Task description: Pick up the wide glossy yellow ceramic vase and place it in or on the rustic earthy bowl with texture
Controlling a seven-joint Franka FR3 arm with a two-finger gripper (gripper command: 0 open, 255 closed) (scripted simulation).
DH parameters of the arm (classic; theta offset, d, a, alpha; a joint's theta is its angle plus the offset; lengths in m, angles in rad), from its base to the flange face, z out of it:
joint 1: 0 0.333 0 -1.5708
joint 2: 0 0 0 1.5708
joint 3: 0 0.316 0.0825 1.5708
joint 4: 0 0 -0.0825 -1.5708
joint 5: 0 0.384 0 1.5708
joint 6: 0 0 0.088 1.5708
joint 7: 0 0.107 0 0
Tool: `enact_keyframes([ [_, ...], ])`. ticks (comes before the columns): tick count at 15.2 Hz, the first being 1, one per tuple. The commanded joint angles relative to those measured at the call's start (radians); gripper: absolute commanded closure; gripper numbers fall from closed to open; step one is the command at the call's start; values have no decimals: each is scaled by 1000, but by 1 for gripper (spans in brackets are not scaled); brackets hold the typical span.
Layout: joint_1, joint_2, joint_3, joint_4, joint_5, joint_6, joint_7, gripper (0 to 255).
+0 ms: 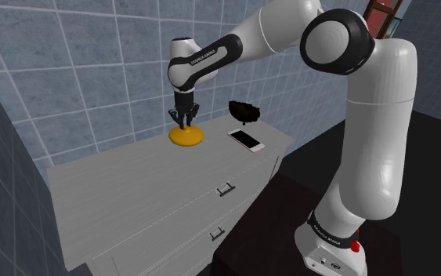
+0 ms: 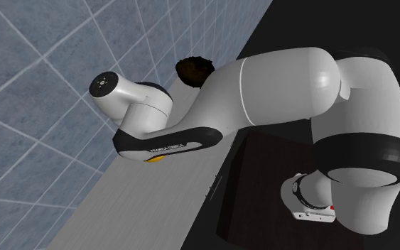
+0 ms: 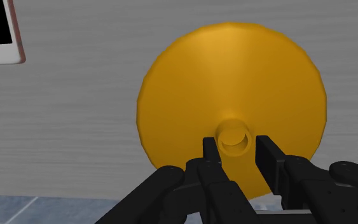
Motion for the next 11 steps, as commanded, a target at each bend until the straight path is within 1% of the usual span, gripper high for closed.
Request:
enact_keyframes([
  [1, 1, -11, 0, 10, 1, -21, 0, 255],
  [11, 1, -60, 1, 79, 3, -138, -7, 255],
])
